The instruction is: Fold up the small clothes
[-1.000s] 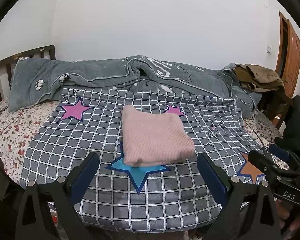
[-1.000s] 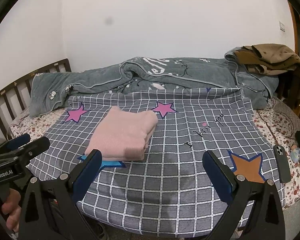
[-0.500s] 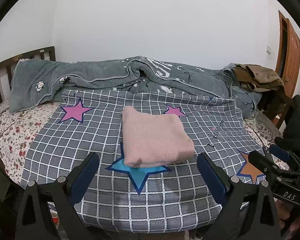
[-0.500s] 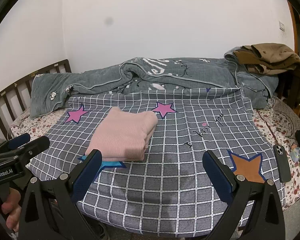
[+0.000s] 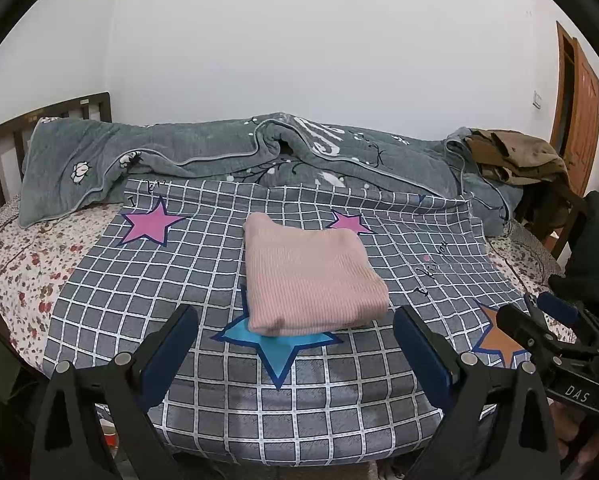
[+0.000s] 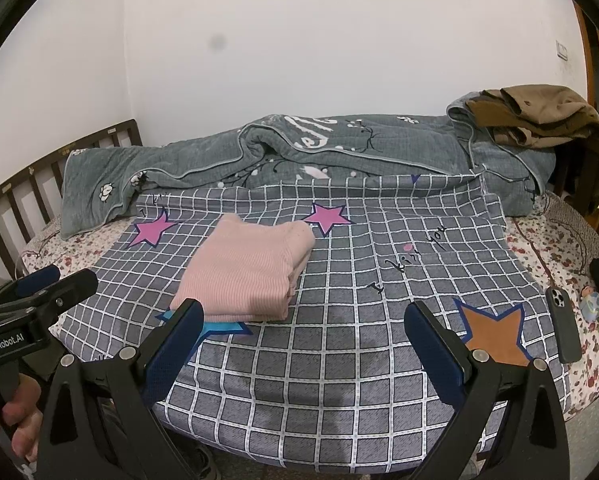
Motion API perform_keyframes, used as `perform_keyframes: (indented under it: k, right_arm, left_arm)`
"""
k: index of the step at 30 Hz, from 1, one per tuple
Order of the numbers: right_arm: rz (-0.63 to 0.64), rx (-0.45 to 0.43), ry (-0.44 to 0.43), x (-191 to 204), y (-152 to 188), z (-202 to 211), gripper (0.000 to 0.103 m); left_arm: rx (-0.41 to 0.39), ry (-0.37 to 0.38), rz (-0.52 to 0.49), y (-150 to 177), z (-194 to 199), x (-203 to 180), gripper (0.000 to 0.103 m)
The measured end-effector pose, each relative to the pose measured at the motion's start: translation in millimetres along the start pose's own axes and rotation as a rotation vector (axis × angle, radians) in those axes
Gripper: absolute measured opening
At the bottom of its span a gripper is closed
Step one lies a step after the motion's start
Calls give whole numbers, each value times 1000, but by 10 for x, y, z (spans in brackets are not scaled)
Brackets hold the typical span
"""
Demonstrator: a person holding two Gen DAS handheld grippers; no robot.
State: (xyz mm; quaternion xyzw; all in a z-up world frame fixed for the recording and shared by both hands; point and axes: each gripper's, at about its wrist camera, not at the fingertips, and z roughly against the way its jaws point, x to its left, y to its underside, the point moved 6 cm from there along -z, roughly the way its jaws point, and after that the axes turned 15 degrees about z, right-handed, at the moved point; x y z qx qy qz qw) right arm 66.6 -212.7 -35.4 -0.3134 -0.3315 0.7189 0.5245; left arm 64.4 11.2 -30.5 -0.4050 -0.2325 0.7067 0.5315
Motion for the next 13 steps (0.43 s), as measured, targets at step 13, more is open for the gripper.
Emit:
perform_keyframes:
  k: [13]
  right_arm:
    - [-6, 0, 0, 30, 29, 19, 99]
  left_arm:
    - [-3, -3, -4, -41, -2, 22, 99]
